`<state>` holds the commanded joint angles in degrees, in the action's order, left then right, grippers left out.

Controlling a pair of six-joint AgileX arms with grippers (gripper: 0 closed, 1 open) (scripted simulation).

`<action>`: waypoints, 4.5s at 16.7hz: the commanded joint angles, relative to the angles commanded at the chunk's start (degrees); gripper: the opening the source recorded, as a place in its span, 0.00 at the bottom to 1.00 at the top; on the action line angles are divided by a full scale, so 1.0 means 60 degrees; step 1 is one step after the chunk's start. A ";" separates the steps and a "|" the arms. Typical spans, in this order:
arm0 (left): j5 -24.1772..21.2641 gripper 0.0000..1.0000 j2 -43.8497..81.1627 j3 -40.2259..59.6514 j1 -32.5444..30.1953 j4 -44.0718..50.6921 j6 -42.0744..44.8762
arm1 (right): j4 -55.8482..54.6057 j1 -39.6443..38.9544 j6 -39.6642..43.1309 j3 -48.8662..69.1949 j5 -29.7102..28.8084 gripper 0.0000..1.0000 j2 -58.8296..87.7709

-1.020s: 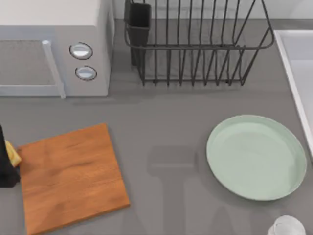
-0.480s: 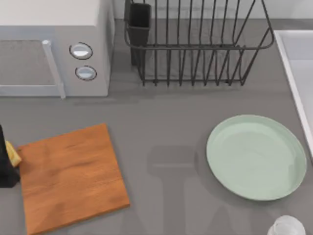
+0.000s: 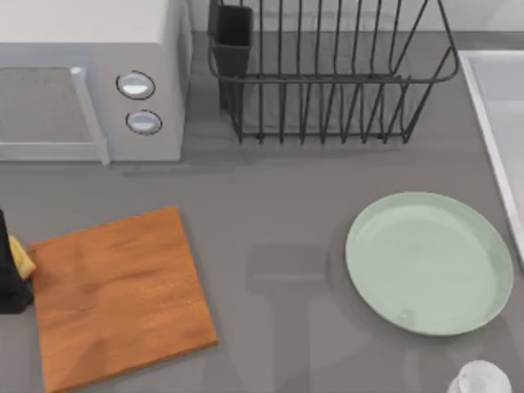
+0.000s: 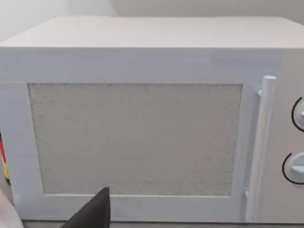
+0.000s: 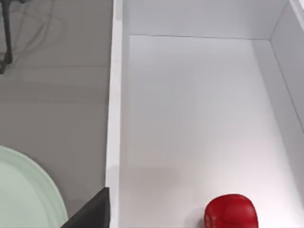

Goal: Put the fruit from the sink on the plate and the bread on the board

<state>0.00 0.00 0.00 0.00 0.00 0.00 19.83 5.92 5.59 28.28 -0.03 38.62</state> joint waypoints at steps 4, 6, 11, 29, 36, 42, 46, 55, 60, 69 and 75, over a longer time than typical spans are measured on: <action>0.0000 1.00 0.0000 0.0000 0.0000 0.0000 0.0000 | 0.1884 0.0562 0.0531 0.2686 -0.0003 1.00 0.4001; 0.0000 1.00 0.0000 0.0000 0.0000 0.0000 0.0000 | 0.2800 0.0835 0.0789 0.3991 -0.0004 1.00 0.5770; 0.0000 1.00 0.0000 0.0000 0.0000 0.0000 0.0000 | 0.4767 0.1422 0.1343 0.6796 -0.0007 1.00 0.9743; 0.0000 1.00 0.0000 0.0000 0.0000 0.0000 0.0000 | 0.4843 0.1822 0.1737 0.8374 -0.0018 1.00 1.3515; 0.0000 1.00 0.0000 0.0000 0.0000 0.0000 0.0000 | 0.1794 0.1841 0.1705 0.7269 -0.0033 1.00 1.5405; 0.0000 1.00 0.0000 0.0000 0.0000 0.0000 0.0000 | 0.1390 0.1844 0.1700 0.7103 -0.0036 1.00 1.5682; 0.0000 1.00 0.0000 0.0000 0.0000 0.0000 0.0000 | 0.1390 0.1844 0.1700 0.7103 -0.0036 0.70 1.5682; 0.0000 1.00 0.0000 0.0000 0.0000 0.0000 0.0000 | 0.1390 0.1844 0.1700 0.7103 -0.0036 0.02 1.5682; 0.0000 1.00 0.0000 0.0000 0.0000 0.0000 0.0000 | 0.1390 0.1844 0.1700 0.7103 -0.0036 0.00 1.5682; 0.0000 1.00 0.0000 0.0000 0.0000 0.0000 0.0000 | 0.2893 0.1840 0.1641 0.7693 0.0097 0.00 1.4330; 0.0000 1.00 0.0000 0.0000 0.0000 0.0000 0.0000 | 0.4949 0.1842 0.1660 0.8430 0.0109 0.00 1.3032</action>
<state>0.00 0.00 0.00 0.00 0.00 0.00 49.53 16.97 15.55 78.85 0.62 116.82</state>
